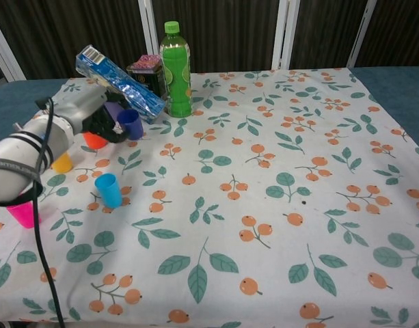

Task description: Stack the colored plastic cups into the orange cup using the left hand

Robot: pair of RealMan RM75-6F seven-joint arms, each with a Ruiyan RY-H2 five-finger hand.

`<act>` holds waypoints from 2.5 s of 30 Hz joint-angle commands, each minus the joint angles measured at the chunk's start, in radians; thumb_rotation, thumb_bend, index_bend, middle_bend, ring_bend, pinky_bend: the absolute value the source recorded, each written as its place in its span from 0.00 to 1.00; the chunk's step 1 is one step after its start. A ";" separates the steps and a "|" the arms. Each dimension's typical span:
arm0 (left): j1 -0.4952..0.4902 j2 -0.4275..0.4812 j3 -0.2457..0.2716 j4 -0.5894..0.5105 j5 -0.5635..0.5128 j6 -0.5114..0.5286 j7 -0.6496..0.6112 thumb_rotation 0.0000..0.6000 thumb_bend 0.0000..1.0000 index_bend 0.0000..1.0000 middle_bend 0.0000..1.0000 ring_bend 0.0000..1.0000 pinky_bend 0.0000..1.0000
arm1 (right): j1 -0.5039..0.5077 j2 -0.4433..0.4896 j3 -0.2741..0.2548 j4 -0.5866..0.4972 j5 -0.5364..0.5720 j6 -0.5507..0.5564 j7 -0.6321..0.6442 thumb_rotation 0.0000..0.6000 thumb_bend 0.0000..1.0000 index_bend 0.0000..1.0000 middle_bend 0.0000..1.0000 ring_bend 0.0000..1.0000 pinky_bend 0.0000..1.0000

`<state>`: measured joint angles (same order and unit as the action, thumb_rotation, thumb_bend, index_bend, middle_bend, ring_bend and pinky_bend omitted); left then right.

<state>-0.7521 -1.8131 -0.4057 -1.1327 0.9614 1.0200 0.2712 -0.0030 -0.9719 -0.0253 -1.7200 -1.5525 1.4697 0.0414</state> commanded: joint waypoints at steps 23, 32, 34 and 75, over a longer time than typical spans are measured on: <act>-0.004 0.067 0.016 0.105 -0.097 -0.039 0.040 1.00 0.36 0.50 1.00 1.00 1.00 | -0.005 0.000 0.005 0.000 0.006 0.006 -0.002 1.00 0.15 0.00 0.00 0.00 0.00; 0.001 0.081 0.030 0.092 -0.092 -0.052 0.027 1.00 0.38 0.15 1.00 1.00 1.00 | -0.006 0.000 0.005 -0.001 0.005 0.009 -0.001 1.00 0.15 0.00 0.00 0.00 0.00; 0.009 0.097 0.034 0.061 -0.085 -0.045 0.023 1.00 0.38 0.06 1.00 1.00 1.00 | -0.006 -0.001 0.006 -0.001 0.006 0.009 -0.001 1.00 0.15 0.00 0.00 0.00 0.00; 0.163 0.222 0.182 -0.092 -0.045 -0.019 -0.007 1.00 0.36 0.33 1.00 1.00 1.00 | -0.007 -0.007 -0.002 -0.001 -0.012 0.009 -0.009 1.00 0.15 0.00 0.00 0.00 0.00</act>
<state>-0.5856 -1.5839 -0.2160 -1.2400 0.9236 1.0096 0.2715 -0.0099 -0.9787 -0.0271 -1.7213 -1.5647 1.4786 0.0326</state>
